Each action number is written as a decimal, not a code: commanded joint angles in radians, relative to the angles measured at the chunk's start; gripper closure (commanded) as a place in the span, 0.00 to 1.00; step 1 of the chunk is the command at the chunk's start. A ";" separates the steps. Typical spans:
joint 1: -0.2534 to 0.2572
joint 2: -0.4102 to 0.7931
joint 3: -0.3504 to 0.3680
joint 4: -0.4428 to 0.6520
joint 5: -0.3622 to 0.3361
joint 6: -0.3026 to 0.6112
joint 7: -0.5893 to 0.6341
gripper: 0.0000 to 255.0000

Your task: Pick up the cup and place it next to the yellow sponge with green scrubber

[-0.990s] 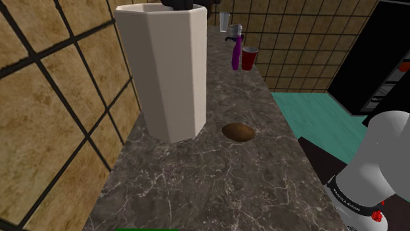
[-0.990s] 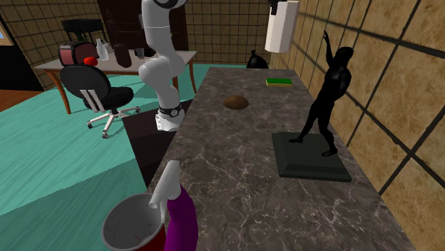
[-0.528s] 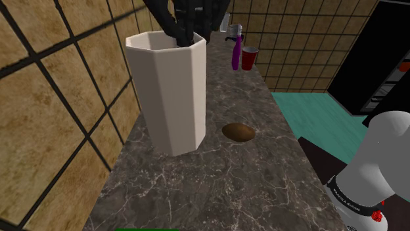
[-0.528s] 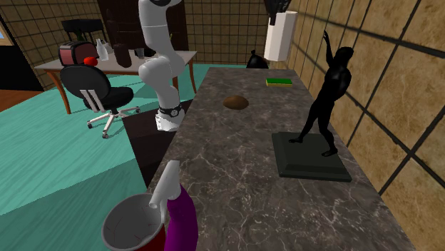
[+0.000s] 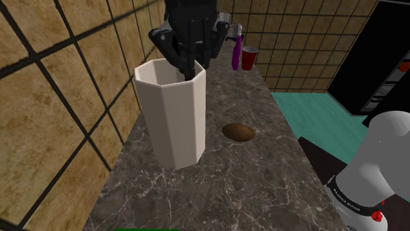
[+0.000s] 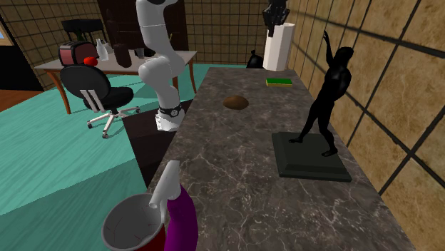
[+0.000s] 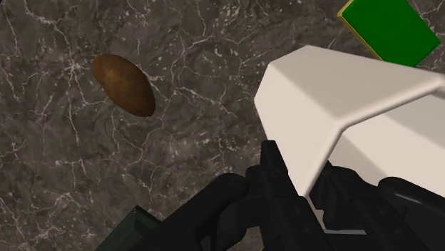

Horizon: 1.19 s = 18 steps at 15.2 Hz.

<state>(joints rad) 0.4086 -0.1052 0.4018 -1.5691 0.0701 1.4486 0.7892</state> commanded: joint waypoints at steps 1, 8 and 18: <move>0.000 -0.010 -0.001 -0.039 0.004 0.031 -0.004 1.00; 0.000 -0.040 -0.004 -0.166 0.014 0.129 -0.015 1.00; 0.003 -0.060 -0.003 -0.321 0.023 0.266 -0.025 1.00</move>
<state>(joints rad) 0.4110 -0.1646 0.3988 -1.8776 0.0929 1.7008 0.7646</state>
